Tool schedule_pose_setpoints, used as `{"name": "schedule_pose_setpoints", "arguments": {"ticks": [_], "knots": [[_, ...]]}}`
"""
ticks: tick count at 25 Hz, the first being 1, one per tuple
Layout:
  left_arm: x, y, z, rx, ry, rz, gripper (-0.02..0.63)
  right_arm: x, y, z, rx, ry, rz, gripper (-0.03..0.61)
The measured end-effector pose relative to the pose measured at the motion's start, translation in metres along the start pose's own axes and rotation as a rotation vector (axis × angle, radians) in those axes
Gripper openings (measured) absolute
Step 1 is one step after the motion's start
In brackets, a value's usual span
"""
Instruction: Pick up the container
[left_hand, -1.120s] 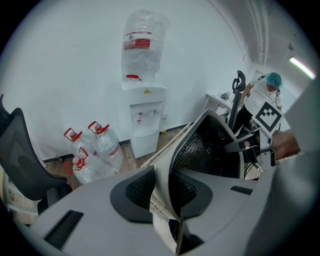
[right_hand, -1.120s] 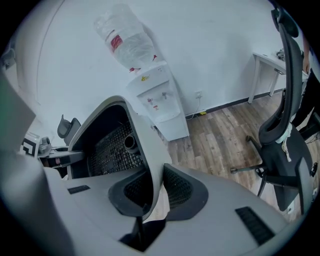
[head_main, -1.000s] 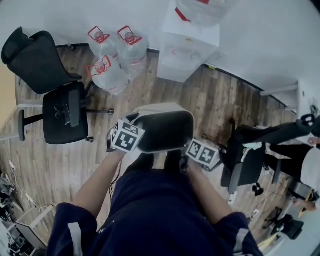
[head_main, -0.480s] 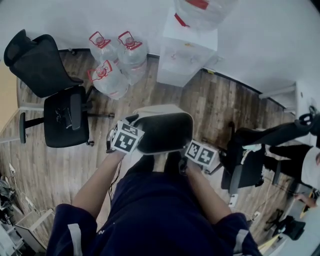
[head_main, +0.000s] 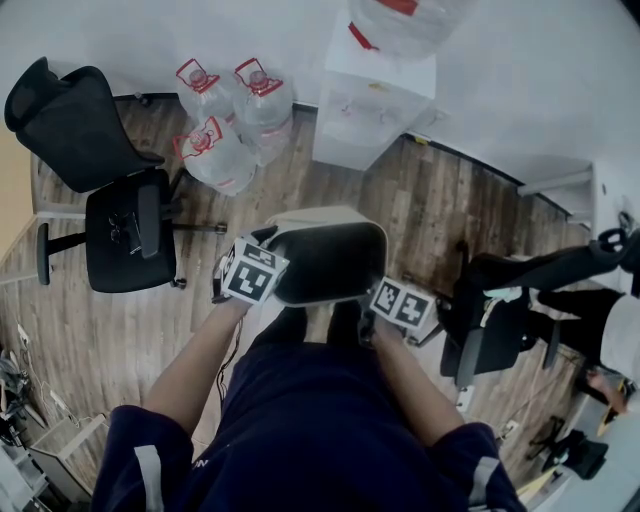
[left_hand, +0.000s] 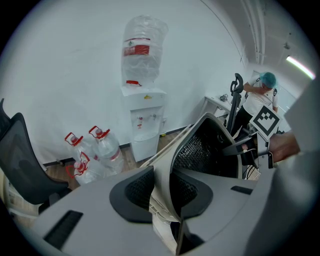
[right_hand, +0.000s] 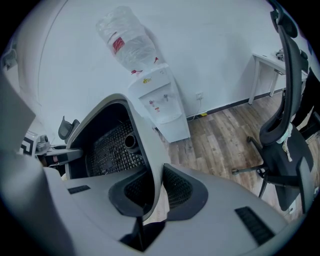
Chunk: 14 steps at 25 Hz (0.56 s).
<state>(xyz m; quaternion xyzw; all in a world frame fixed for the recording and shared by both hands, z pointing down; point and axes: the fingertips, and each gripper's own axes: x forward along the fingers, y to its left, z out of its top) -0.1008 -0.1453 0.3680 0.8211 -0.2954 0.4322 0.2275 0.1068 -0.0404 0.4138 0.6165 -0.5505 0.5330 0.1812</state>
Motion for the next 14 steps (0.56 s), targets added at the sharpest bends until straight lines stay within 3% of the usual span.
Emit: {"name": "schedule_pose_setpoints", "arguments": {"ticks": [14], "knots": [[0.015, 0.006, 0.020, 0.001, -0.009, -0.004, 0.092, 0.010, -0.006, 0.020, 0.009, -0.014, -0.004, 0.064]]}}
